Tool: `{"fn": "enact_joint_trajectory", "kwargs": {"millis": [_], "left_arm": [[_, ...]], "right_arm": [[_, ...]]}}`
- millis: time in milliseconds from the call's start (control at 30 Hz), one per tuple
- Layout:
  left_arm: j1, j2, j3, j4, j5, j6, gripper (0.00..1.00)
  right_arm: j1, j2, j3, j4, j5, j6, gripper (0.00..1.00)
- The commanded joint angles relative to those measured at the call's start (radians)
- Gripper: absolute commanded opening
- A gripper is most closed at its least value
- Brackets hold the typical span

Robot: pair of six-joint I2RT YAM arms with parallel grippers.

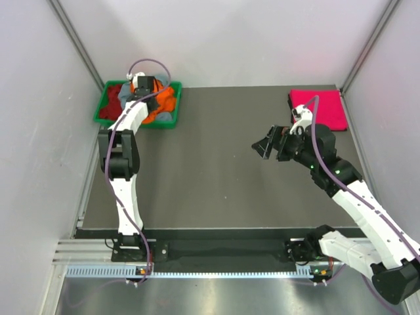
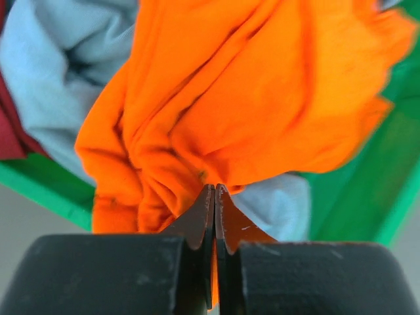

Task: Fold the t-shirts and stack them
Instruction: Grab the tshirt from the pile

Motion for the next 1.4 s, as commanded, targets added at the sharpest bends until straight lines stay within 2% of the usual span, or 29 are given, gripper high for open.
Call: {"fn": "enact_joint_trajectory", "kwargs": {"millis": [0,100,133,167,300,367,400,433,500,533,567,600,667,700,800,867,933,967,1100,1200,1367], "left_arm": [[0.0,-0.131,0.108,0.085,0.089,-0.001,0.0],[-0.002,-0.222,0.163,0.11,0.238,-0.041,0.0],[-0.003,-0.254,0.16,0.165,0.293,-0.054,0.0],[-0.016,-0.318,0.152,0.188,0.38,-0.086,0.0],[-0.057,-0.478,0.081,0.282,0.578,-0.171,0.0],[-0.101,-0.574,0.041,0.277,0.611,-0.142,0.0],[-0.118,-0.607,-0.011,0.254,0.59,-0.113,0.0],[-0.135,-0.642,-0.044,0.224,0.472,-0.084,0.0],[-0.152,-0.72,-0.164,0.179,0.364,-0.033,0.01],[-0.146,-0.751,-0.199,0.159,0.239,-0.021,0.08],[-0.145,-0.757,-0.225,0.139,0.202,-0.01,0.18],[-0.14,-0.762,-0.264,0.112,0.174,0.001,0.34],[-0.137,-0.763,-0.298,0.104,0.14,0.038,0.46],[-0.137,-0.759,-0.323,0.105,0.132,0.044,0.53],[-0.128,-0.712,-0.335,0.09,0.115,0.047,0.61],[-0.086,-0.623,-0.285,0.052,0.202,0.01,0.67],[-0.06,-0.508,-0.23,-0.038,0.227,0.011,0.74],[-0.059,-0.472,-0.176,-0.068,0.186,0.018,0.74],[-0.046,-0.354,-0.13,-0.056,0.076,0.039,0.74],[-0.031,-0.265,-0.076,-0.037,0.072,0.038,0.72],[-0.025,-0.066,0.074,-0.106,0.06,0.035,0.65]], "right_arm": [[0.0,0.01,0.079,0.025,0.014,0.01,1.0],[0.0,0.008,0.086,0.023,0.036,0.01,1.0],[0.0,0.011,0.088,0.022,0.042,0.009,0.99],[0.0,0.011,0.09,0.02,0.05,0.007,1.0],[0.0,0.01,0.122,-0.023,0.106,-0.024,1.0],[0.0,0.005,0.131,-0.044,0.137,-0.04,1.0],[0.001,-0.003,0.139,-0.063,0.143,-0.043,1.0],[0.0,-0.007,0.14,-0.073,0.146,-0.042,1.0],[0.001,-0.027,0.133,-0.086,0.142,-0.037,1.0],[0.002,-0.036,0.126,-0.086,0.142,-0.027,1.0],[0.0,-0.047,0.12,-0.087,0.14,-0.021,1.0],[0.0,-0.064,0.105,-0.084,0.14,-0.011,1.0],[0.0,-0.081,0.09,-0.083,0.139,-0.005,1.0],[0.0,-0.091,0.08,-0.083,0.139,-0.002,1.0],[0.0,-0.098,0.073,-0.084,0.137,-0.005,1.0],[0.0,-0.093,0.079,-0.084,0.137,-0.014,0.99],[0.0,-0.085,0.082,-0.09,0.149,-0.025,1.0],[0.0,-0.082,0.079,-0.09,0.178,-0.025,1.0],[0.001,-0.075,0.054,-0.06,0.189,-0.025,1.0],[0.0,-0.053,0.056,-0.047,0.183,-0.042,1.0],[0.0,-0.006,0.079,-0.035,0.205,-0.074,1.0]]}}
